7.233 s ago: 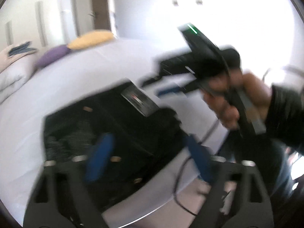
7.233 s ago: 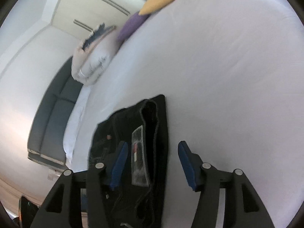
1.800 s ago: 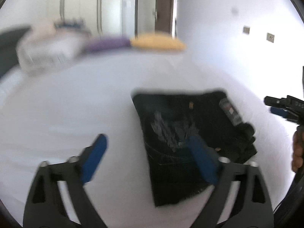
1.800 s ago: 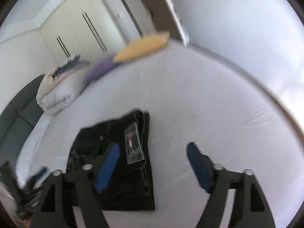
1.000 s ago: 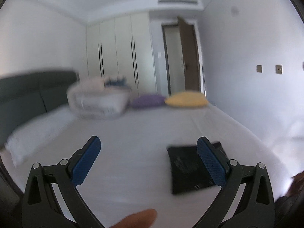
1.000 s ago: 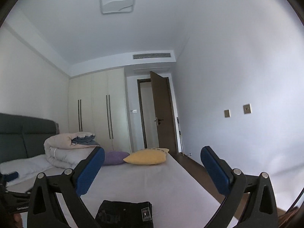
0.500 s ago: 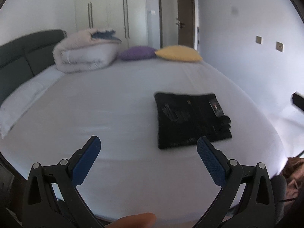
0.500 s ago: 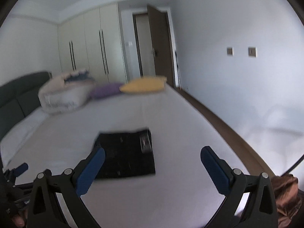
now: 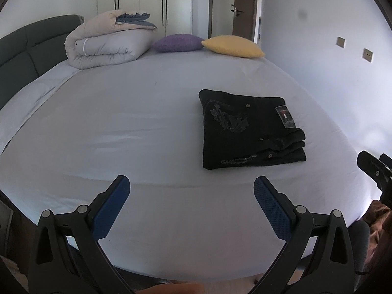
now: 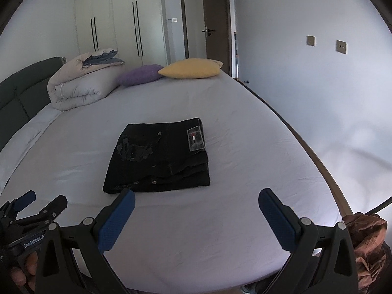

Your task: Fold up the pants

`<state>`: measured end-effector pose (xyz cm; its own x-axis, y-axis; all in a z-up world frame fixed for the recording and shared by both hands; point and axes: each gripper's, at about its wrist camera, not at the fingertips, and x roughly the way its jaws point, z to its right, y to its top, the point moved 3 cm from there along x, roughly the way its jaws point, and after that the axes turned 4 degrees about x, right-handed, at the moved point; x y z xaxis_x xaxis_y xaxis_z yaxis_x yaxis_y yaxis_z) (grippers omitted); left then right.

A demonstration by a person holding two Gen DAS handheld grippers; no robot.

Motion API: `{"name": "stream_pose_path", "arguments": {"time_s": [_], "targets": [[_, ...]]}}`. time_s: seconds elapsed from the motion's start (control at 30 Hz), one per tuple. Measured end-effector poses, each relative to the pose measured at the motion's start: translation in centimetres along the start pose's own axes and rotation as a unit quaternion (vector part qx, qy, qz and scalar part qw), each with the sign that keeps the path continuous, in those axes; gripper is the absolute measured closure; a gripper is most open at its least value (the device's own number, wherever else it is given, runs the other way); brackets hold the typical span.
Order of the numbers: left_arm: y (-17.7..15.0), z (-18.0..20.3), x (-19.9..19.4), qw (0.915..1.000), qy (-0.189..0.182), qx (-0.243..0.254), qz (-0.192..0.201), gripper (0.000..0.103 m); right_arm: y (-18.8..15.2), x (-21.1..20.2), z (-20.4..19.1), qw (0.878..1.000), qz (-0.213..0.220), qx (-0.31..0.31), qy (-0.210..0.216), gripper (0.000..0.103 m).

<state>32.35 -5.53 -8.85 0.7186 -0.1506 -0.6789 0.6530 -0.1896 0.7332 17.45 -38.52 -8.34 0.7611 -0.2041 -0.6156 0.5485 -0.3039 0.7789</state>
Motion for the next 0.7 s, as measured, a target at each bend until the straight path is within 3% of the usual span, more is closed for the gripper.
{"name": "stream_pose_path", "arguments": {"time_s": [0.7], "targets": [[-0.5,0.1,1.4,0.9999,0.003,-0.009,-0.013,0.0,-0.6,0.8,-1.0,1.0,-0.017,-0.013,0.0,0.0]]}}
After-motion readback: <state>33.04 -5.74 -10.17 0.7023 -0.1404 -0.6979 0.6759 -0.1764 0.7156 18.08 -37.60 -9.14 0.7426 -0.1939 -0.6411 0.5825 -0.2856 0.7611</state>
